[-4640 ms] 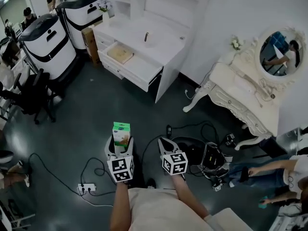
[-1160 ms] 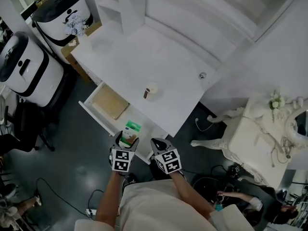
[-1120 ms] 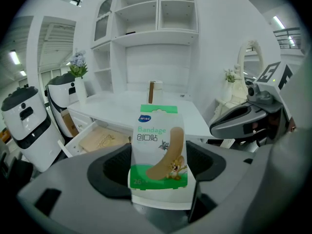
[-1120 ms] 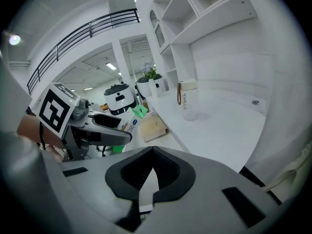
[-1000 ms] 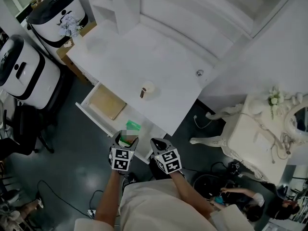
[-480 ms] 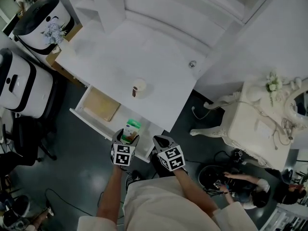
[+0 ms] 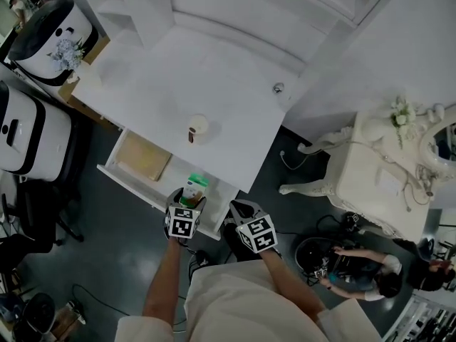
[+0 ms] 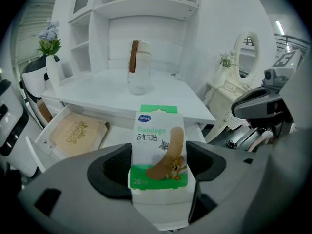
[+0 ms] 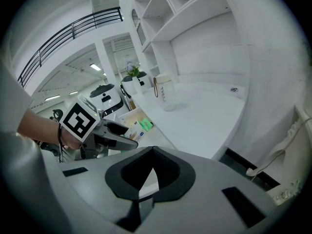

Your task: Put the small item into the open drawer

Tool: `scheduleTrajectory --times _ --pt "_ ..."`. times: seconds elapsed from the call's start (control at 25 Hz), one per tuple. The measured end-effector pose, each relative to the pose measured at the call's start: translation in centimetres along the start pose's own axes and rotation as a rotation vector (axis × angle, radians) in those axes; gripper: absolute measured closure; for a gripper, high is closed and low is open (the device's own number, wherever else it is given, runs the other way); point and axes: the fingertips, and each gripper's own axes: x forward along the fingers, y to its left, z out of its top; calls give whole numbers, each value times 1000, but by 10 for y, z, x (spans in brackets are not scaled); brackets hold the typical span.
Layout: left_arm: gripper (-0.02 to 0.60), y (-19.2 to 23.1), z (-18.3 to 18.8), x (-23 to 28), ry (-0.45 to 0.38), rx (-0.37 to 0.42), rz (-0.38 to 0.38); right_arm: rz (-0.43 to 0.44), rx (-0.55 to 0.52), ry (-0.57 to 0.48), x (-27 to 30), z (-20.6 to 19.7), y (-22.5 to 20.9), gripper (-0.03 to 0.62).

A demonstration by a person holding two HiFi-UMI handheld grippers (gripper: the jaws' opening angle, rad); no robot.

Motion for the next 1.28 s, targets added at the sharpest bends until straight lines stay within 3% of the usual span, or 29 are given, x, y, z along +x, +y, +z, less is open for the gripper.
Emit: scheduleTrajectory --times 0.44,1.28 --pt "222 -14 0 19 83 4 -36 -34 46 2 -9 -14 -18 569" --pt "222 -17 -20 45 140 -18 -50 -64 82 27 -19 -33 -36 569"
